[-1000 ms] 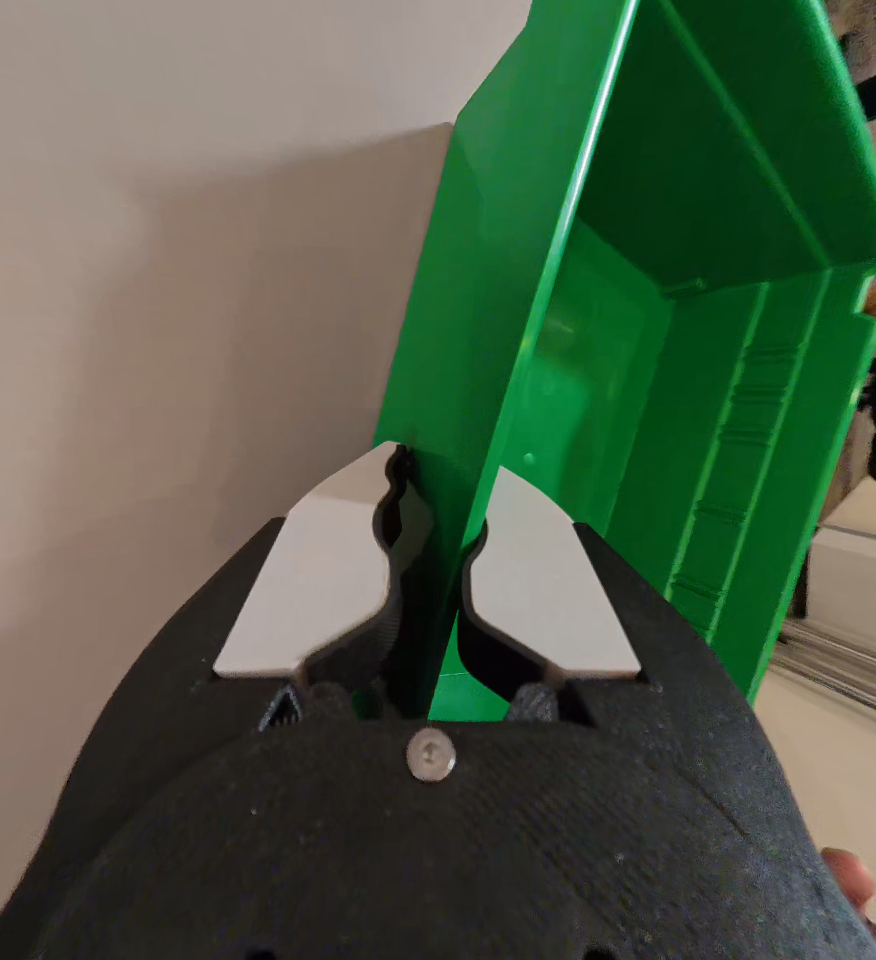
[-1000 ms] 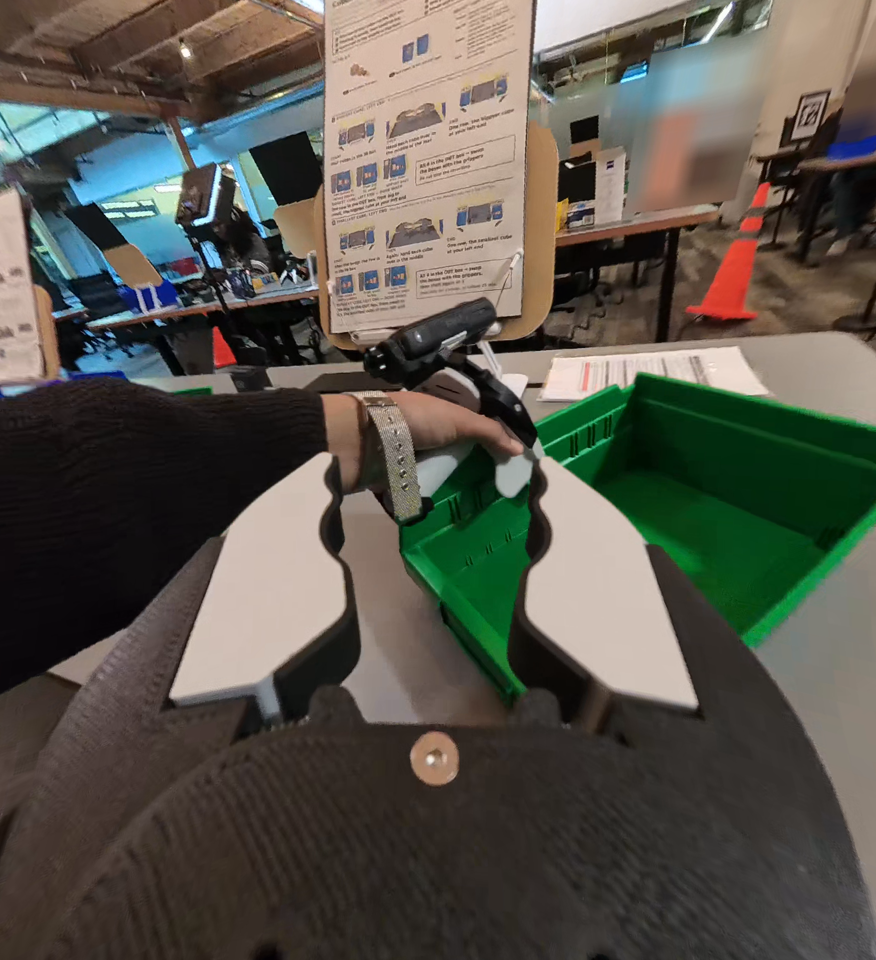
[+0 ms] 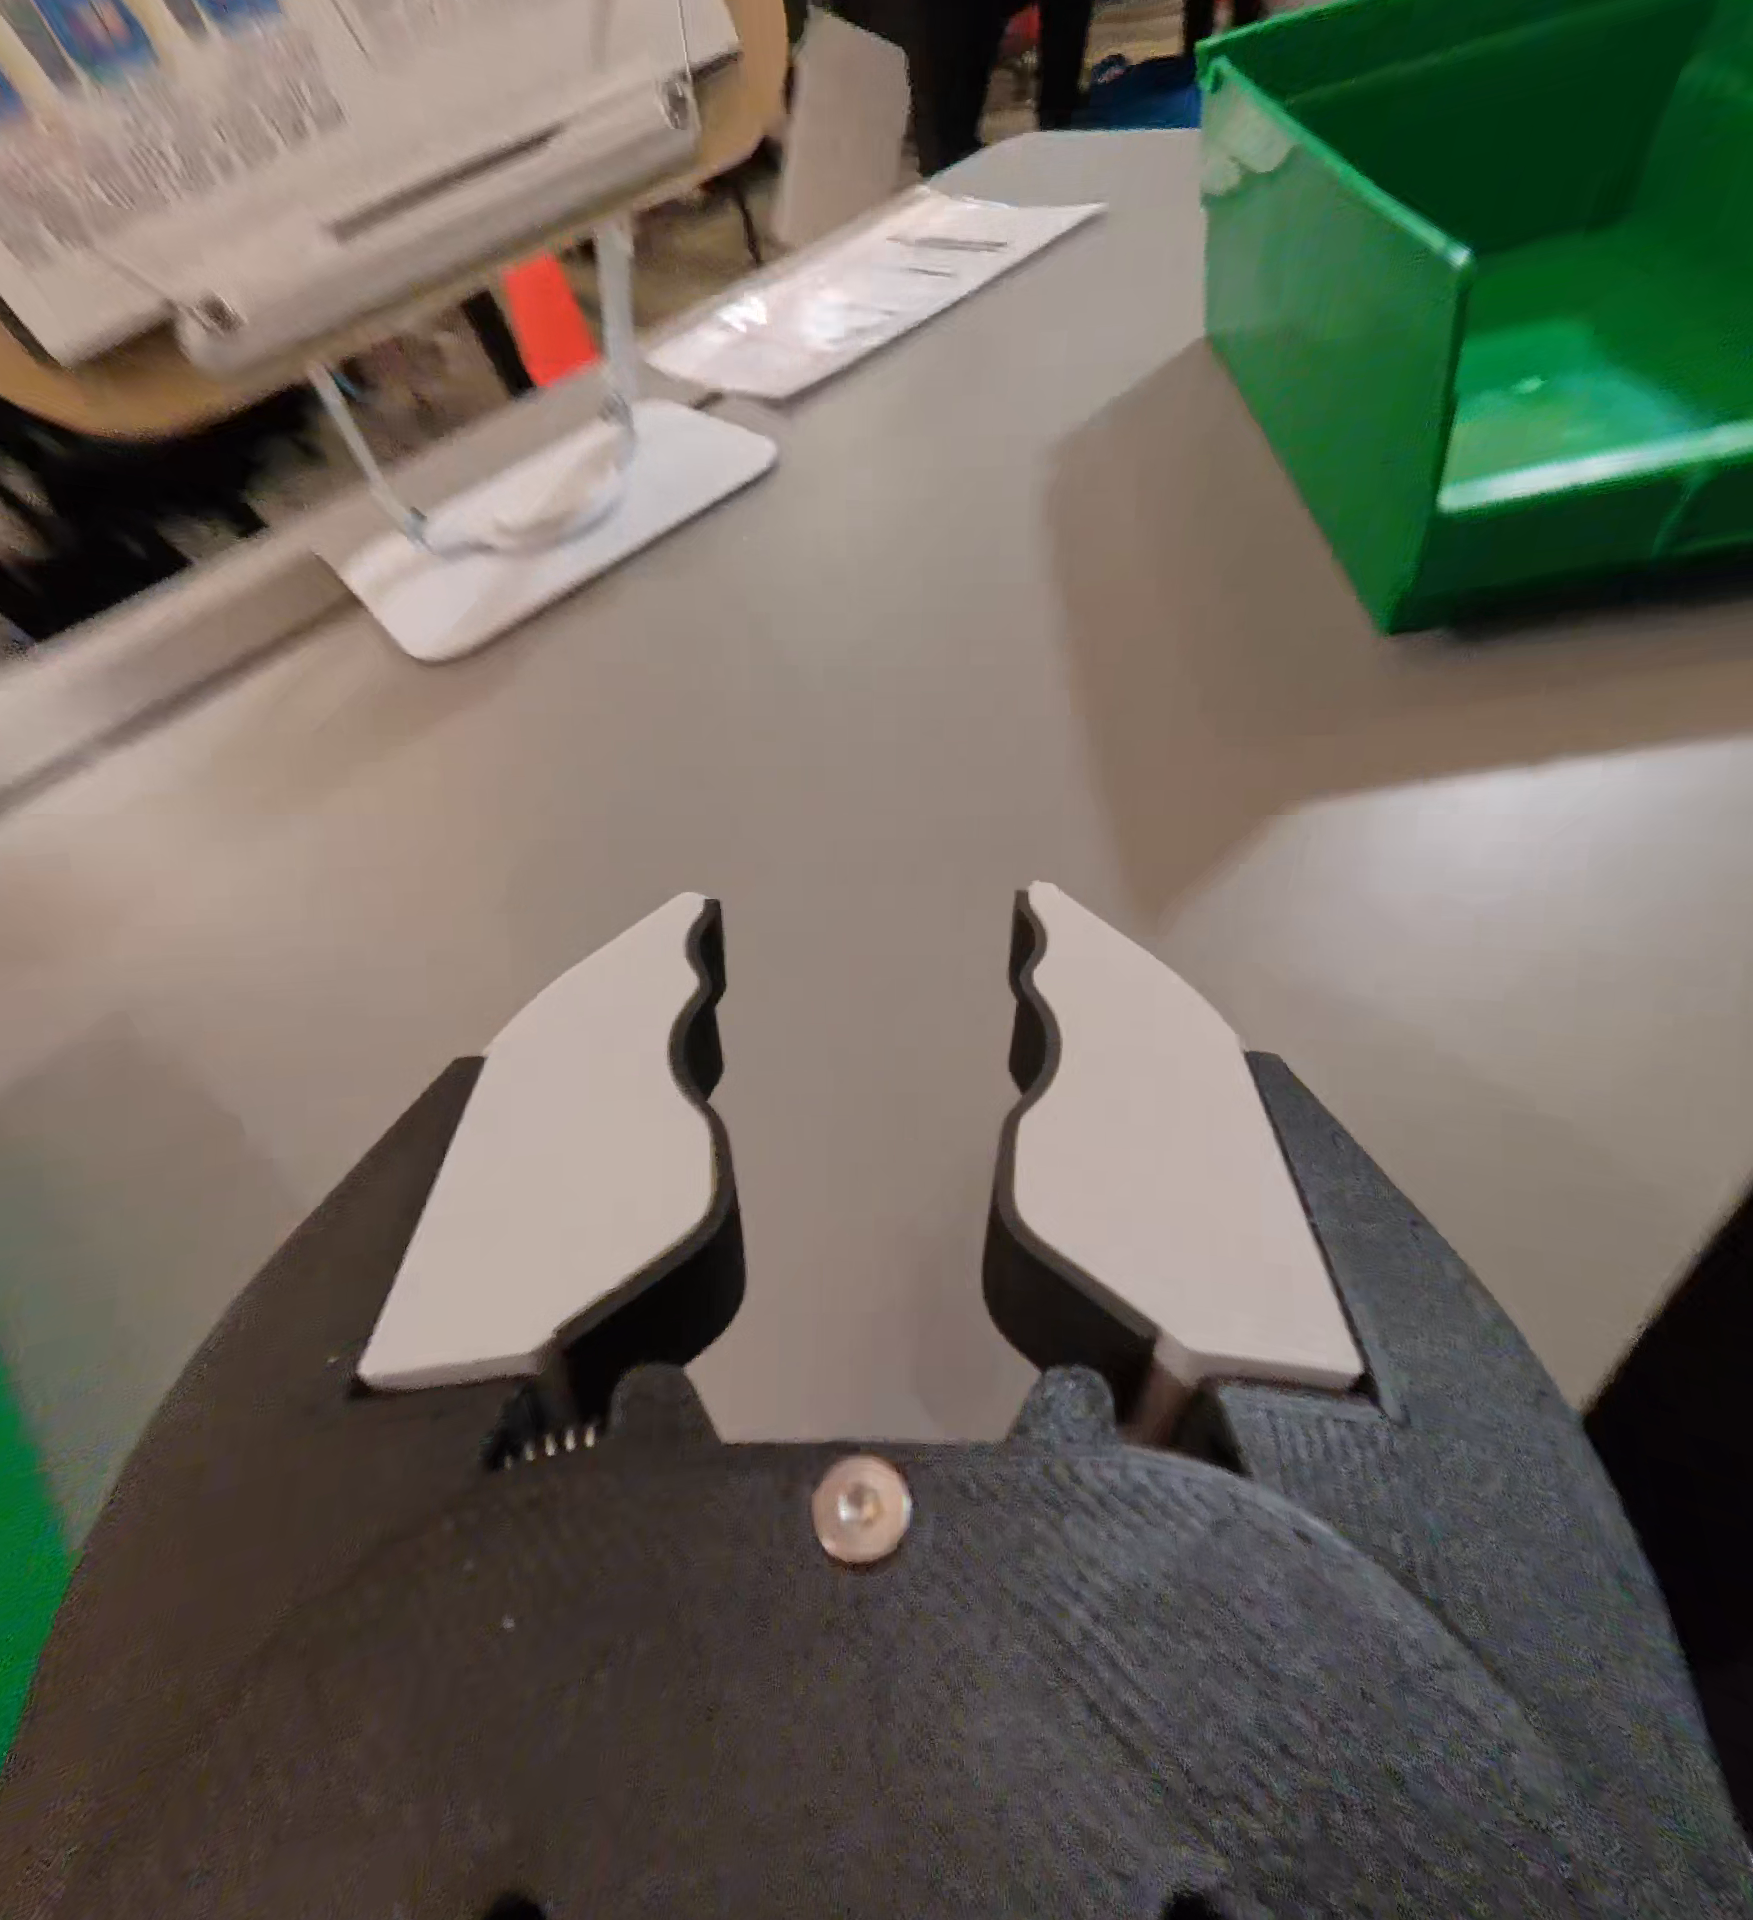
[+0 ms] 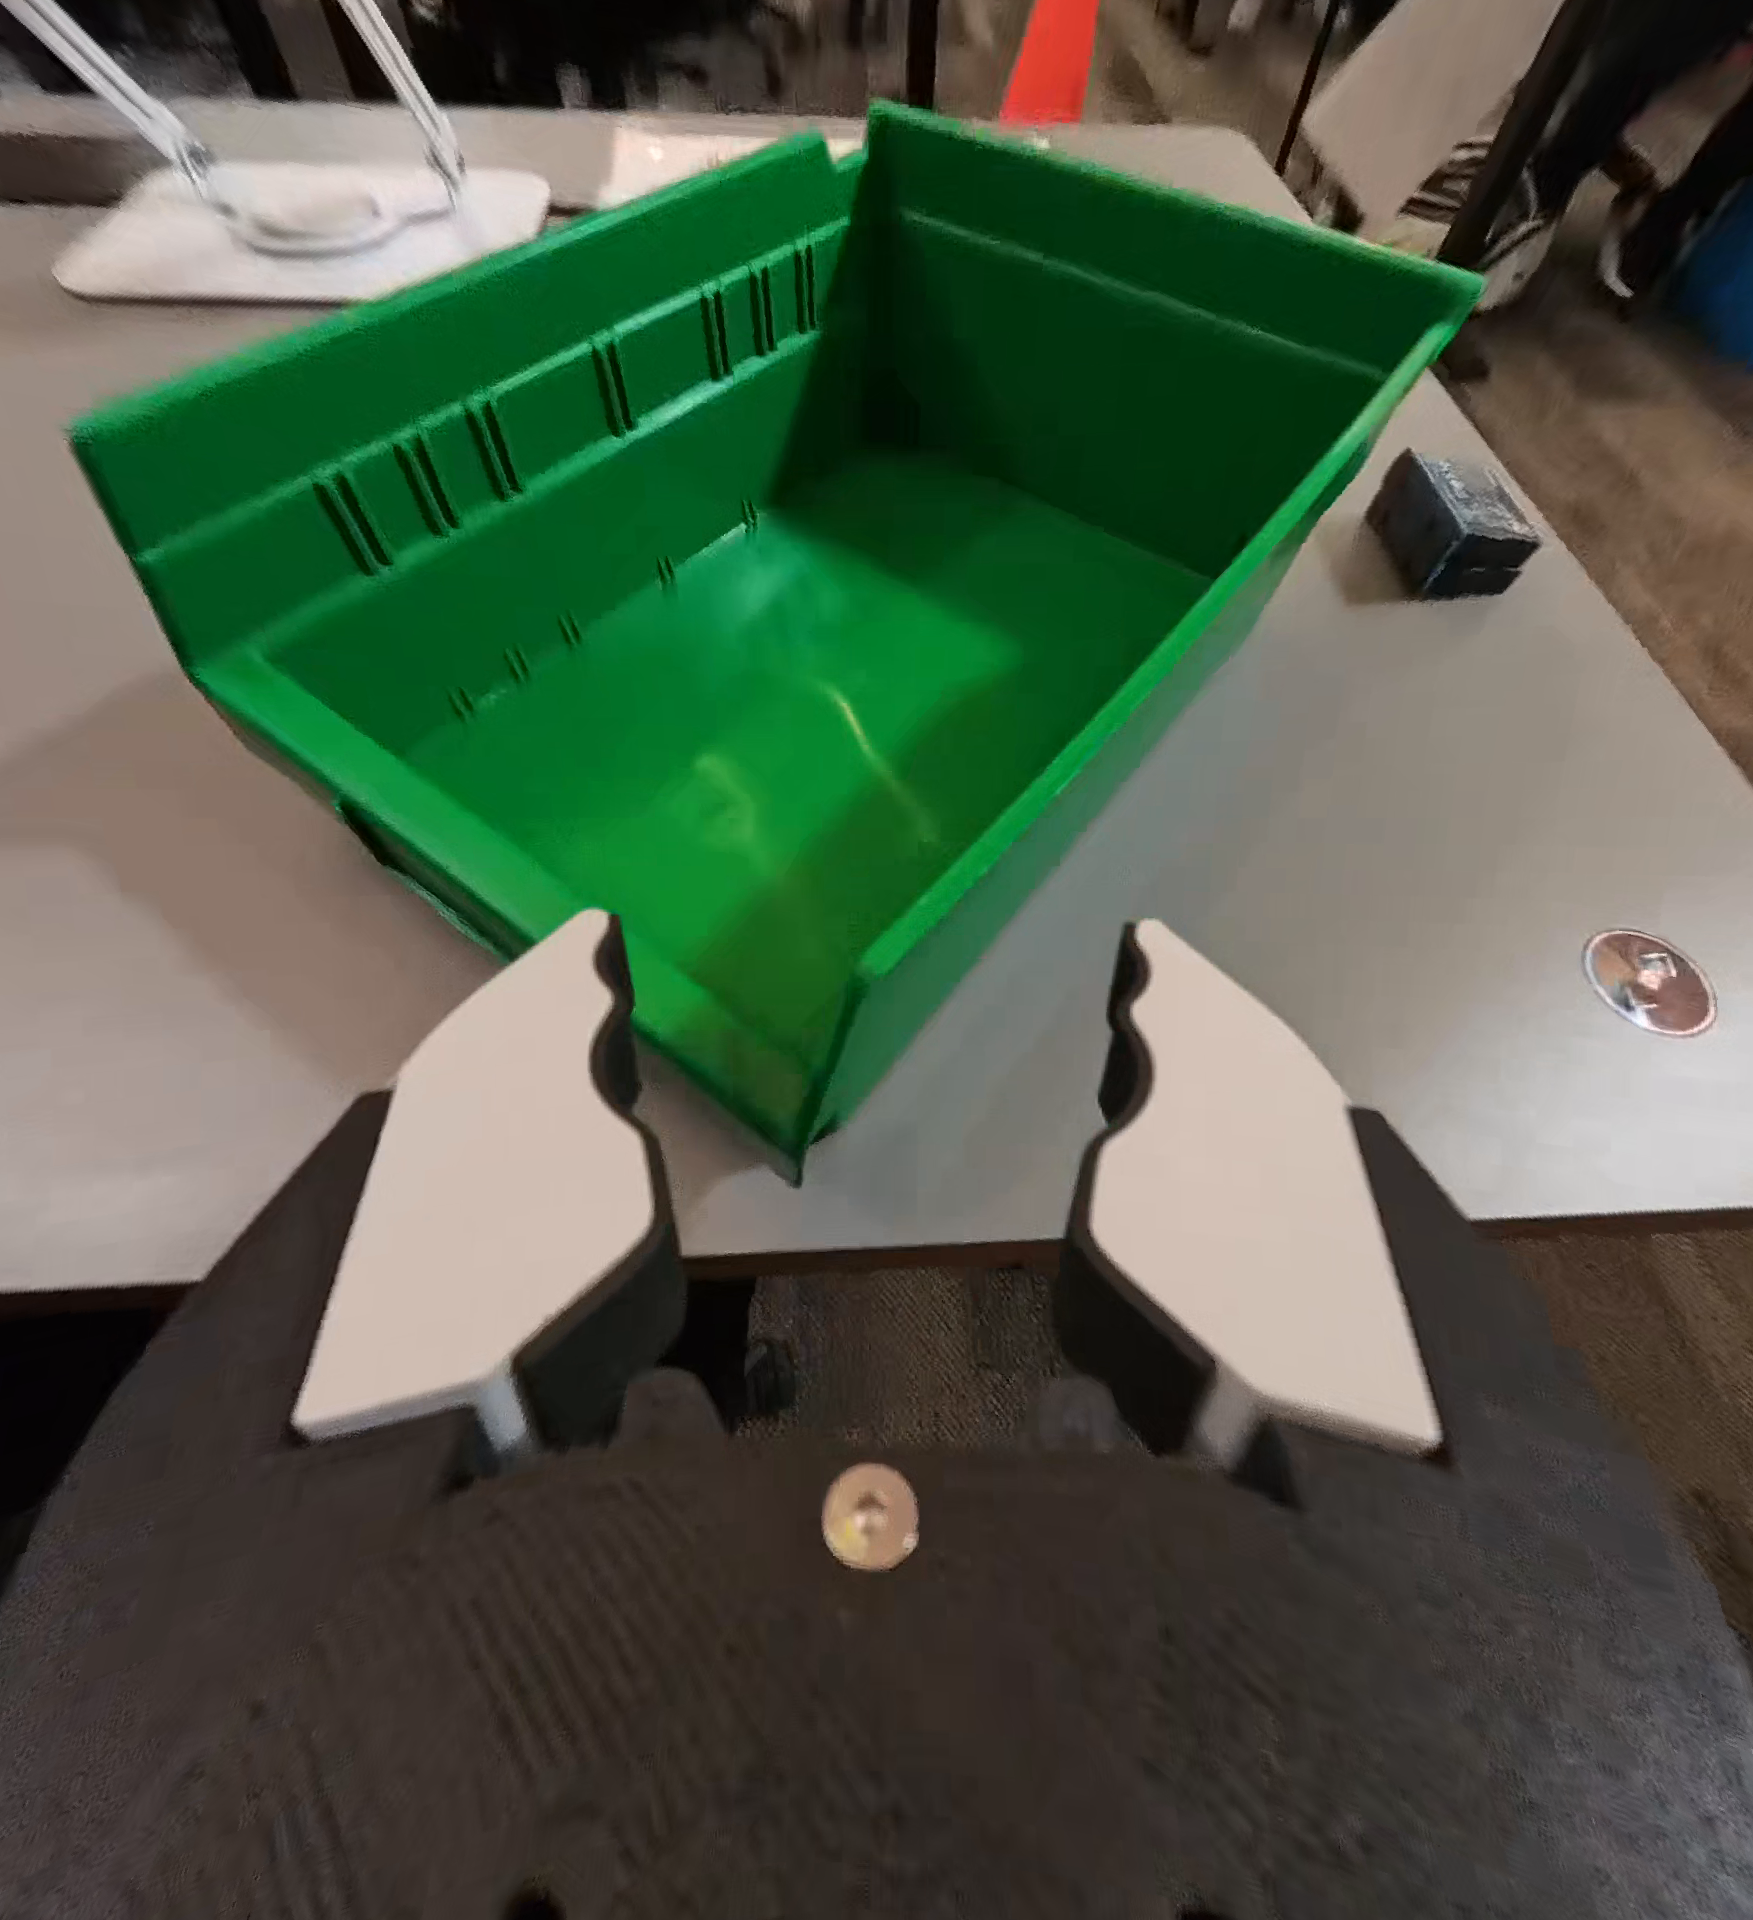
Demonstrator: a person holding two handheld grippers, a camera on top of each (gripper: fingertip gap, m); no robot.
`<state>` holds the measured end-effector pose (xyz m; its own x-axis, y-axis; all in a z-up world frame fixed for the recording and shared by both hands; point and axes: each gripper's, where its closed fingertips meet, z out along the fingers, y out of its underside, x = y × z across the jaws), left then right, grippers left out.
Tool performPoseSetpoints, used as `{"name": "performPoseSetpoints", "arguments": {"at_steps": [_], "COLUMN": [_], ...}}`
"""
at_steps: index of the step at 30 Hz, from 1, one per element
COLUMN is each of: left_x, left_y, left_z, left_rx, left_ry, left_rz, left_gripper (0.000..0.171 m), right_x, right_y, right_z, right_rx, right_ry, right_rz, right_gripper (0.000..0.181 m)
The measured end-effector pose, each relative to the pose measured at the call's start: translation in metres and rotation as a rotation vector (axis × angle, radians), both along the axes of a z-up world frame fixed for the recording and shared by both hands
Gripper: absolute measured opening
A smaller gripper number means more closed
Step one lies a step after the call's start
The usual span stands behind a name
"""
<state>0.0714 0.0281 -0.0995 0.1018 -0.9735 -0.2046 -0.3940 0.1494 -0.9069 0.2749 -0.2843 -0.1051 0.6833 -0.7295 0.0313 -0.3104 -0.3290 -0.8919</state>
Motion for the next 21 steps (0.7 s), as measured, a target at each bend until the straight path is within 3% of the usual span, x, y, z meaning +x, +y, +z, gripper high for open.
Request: {"name": "performPoseSetpoints", "arguments": {"at_steps": [2, 5, 7, 11, 17, 21], "left_x": [0.005, 0.006, 0.004, 0.007, 0.013, 0.013], "left_y": [-0.002, -0.006, -0.006, -0.012, -0.03, -0.039], "left_z": [0.01, 0.016, 0.006, 0.009, 0.006, 0.009], "left_rx": [-0.168, -0.397, -0.45, -0.413, -0.367, -0.512], "left_ry": [-0.01, -0.086, -0.048, -0.055, -0.029, -0.04], "left_rz": [-0.029, -0.075, -0.091, -0.116, -0.154, -0.165], "left_gripper": [0.063, 0.062, 0.062, 0.059, 0.055, 0.054], "right_x": [0.009, 0.02, 0.031, 0.087, 0.16, 0.178], "right_y": [0.002, -0.001, -0.005, -0.034, -0.049, -0.057], "right_z": [-0.01, -0.022, -0.015, -0.013, -0.01, -0.01], "right_rx": [-0.066, -0.146, -0.088, -0.065, 0.041, -0.036], "right_ry": [0.005, 0.014, 0.007, 0.005, -0.05, -0.064], "right_rz": [-0.02, -0.003, -0.011, -0.103, -0.083, -0.045], "right_gripper": [0.078, 0.06, 0.03, 0.008, 0.007, 0.01]}}
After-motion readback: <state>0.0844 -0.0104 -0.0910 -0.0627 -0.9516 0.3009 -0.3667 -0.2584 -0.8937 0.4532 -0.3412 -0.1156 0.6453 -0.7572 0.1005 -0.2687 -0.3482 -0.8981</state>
